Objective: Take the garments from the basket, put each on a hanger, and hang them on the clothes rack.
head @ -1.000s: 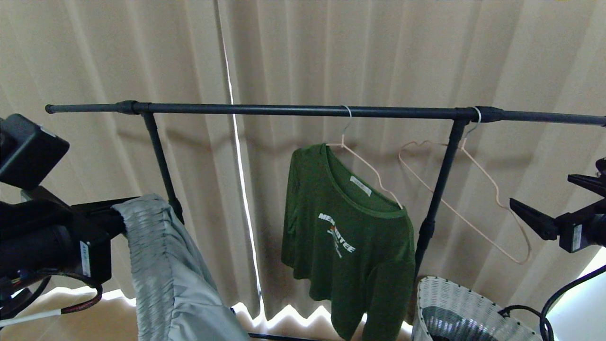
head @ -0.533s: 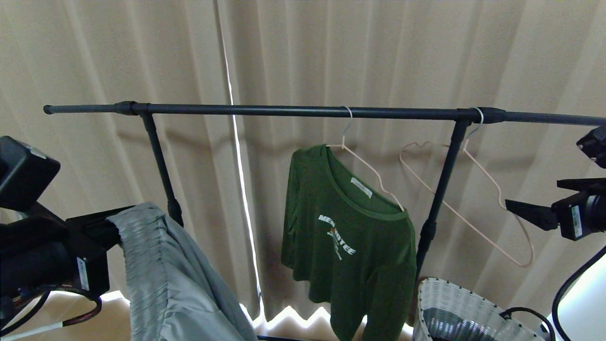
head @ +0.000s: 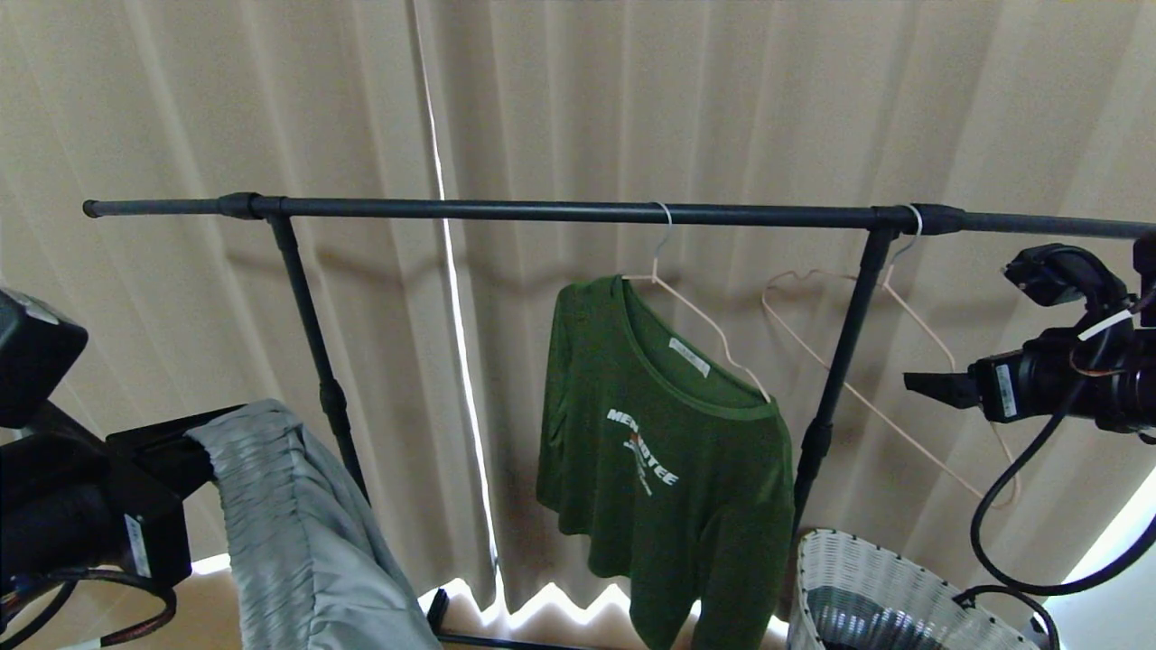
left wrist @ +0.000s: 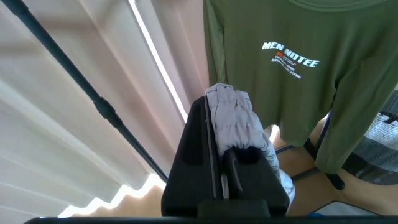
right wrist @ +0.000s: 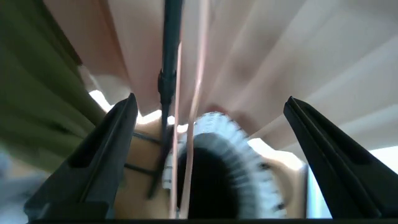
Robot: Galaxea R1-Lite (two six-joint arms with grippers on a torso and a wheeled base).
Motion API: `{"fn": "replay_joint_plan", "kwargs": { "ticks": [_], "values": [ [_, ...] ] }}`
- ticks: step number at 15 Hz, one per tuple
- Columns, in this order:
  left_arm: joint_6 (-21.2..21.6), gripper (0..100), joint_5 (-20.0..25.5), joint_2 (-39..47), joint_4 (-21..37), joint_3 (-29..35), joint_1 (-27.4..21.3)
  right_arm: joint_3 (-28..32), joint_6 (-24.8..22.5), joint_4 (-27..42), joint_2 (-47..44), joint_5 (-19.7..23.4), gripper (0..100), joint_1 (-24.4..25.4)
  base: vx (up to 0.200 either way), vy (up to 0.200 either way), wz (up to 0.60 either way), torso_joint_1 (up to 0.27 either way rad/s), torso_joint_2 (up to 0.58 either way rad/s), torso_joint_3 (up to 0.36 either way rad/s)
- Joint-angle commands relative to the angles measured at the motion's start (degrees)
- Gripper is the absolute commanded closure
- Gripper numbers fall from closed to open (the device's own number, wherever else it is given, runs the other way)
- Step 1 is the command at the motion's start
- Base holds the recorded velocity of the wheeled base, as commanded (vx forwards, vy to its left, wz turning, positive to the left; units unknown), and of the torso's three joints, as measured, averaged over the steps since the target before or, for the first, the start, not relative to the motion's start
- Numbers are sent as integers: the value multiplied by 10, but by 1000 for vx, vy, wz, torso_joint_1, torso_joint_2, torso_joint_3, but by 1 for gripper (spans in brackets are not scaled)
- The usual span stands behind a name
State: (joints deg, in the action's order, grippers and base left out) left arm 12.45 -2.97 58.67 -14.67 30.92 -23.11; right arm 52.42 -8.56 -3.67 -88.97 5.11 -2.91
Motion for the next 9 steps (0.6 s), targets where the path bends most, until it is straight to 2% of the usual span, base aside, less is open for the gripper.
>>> {"fn": "replay_joint_plan", "kwargs": {
  "ticks": [1,9],
  "values": [
    [0,100,0,-8,0,-1,0,16,1,0,-35,0,0,1,0,0,0,0,0,0],
    [0,100,0,-7,0,-4,0,24,2,-5,-59,-1,0,15,0,0,0,0,0,0]
  ]
}}
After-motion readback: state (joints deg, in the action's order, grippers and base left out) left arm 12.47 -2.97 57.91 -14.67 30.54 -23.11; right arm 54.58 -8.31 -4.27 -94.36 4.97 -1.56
